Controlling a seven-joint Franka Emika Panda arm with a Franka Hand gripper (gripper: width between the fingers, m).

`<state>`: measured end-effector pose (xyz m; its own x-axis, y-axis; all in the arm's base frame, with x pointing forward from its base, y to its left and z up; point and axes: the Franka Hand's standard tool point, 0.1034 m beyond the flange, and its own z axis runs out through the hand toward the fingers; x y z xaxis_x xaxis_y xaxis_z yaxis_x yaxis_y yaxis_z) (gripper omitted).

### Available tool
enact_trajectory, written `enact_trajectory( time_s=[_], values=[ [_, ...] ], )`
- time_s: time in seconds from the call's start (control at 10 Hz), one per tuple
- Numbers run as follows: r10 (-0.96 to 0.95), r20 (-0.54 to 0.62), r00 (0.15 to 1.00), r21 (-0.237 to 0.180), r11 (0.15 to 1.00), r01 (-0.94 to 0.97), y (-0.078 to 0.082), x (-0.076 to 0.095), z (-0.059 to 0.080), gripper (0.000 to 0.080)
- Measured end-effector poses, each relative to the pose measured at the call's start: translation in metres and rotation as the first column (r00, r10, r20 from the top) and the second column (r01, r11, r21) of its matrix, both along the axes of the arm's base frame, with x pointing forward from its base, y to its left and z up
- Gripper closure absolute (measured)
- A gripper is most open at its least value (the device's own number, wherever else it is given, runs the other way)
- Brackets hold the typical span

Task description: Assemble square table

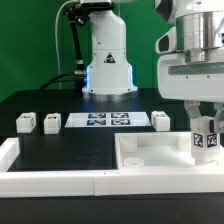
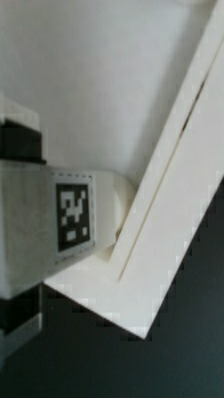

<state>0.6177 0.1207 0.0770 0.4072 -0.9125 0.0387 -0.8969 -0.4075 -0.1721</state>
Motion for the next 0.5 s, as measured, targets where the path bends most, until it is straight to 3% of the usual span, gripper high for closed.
enact_trajectory(
  time_s=[0.1, 0.2, 0.3, 0.4, 0.5],
  values=[
    [0.02, 0.001, 1.0, -0.003, 1.0, -0.02, 0.0001, -0.0001, -0.0001, 0.0433],
    [0.056, 0.002, 0.998, -0.01, 0.998, -0.056, 0.0001, 0.0, 0.0001, 0.0433],
    [0.09, 0.004, 0.996, -0.015, 0.996, -0.09, 0.0003, 0.0003, 0.0008, 0.0241],
    [0.139, 0.004, 0.99, -0.025, 0.99, -0.139, 0.0006, 0.0002, 0.0008, 0.0178],
    [0.258, 0.004, 0.966, -0.048, 0.965, -0.257, 0.0014, 0.0005, 0.0012, 0.0178]
  ],
)
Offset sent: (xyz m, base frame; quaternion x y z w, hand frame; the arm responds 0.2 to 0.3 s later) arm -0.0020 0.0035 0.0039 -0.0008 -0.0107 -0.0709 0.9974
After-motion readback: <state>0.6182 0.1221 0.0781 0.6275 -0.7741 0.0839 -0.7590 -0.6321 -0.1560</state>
